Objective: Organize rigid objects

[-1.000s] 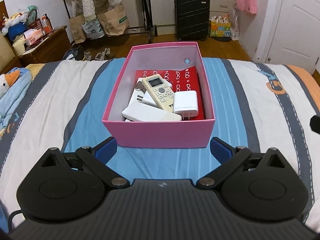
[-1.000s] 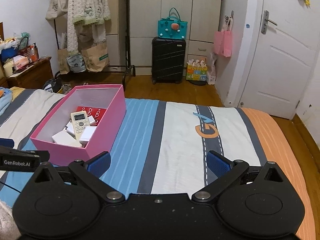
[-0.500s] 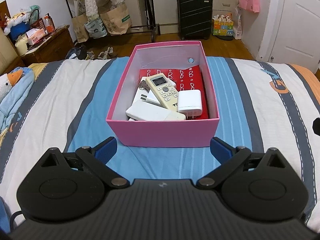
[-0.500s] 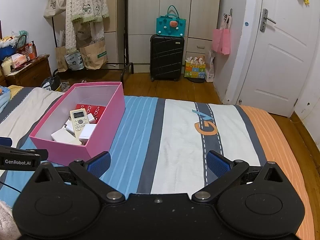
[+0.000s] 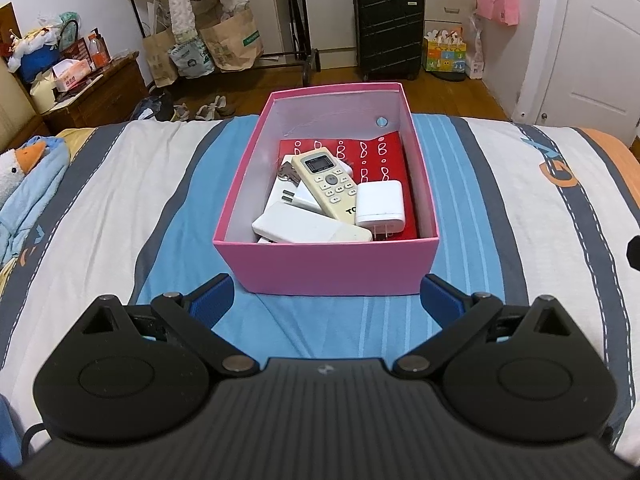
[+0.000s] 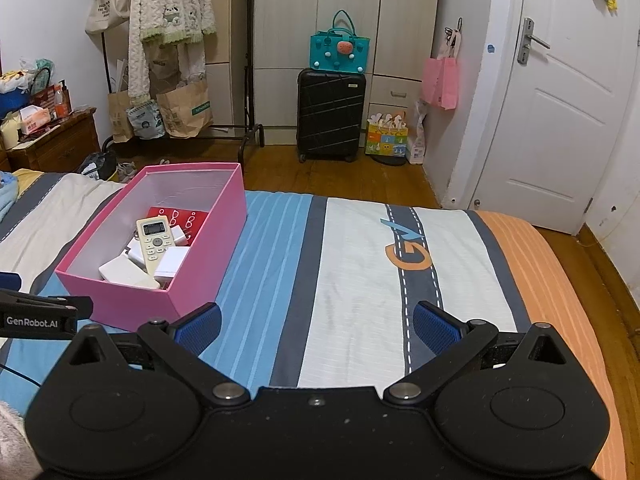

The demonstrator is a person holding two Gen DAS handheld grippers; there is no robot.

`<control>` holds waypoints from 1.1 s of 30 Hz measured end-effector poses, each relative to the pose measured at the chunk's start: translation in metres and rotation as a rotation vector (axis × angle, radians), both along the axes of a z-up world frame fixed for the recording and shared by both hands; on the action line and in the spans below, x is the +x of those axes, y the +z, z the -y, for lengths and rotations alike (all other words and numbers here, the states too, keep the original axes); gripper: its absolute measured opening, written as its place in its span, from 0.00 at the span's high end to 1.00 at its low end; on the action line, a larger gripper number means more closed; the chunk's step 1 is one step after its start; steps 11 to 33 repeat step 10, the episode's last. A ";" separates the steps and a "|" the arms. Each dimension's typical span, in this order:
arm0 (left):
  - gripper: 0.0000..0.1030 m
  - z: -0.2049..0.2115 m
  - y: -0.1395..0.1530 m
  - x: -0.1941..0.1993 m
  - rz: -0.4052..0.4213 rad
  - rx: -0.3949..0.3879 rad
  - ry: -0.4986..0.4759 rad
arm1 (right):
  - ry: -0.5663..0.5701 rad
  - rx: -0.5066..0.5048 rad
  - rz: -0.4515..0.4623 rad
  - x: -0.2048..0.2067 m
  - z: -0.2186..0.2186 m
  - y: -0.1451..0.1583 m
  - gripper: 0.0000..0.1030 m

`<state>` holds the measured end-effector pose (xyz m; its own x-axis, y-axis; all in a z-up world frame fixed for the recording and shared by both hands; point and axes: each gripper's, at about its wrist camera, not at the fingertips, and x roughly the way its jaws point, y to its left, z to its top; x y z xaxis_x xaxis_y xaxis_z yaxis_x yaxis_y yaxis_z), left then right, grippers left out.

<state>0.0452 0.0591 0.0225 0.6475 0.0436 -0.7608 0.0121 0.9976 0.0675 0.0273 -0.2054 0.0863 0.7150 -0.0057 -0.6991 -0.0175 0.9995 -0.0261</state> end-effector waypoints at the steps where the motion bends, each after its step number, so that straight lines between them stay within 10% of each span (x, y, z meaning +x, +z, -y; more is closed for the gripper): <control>1: 0.02 0.000 0.000 0.000 0.002 0.002 0.000 | -0.001 0.000 0.000 0.000 0.000 -0.001 0.00; 33: 0.02 0.002 0.000 -0.002 0.006 0.019 -0.011 | -0.004 0.000 0.001 0.000 0.001 -0.002 0.00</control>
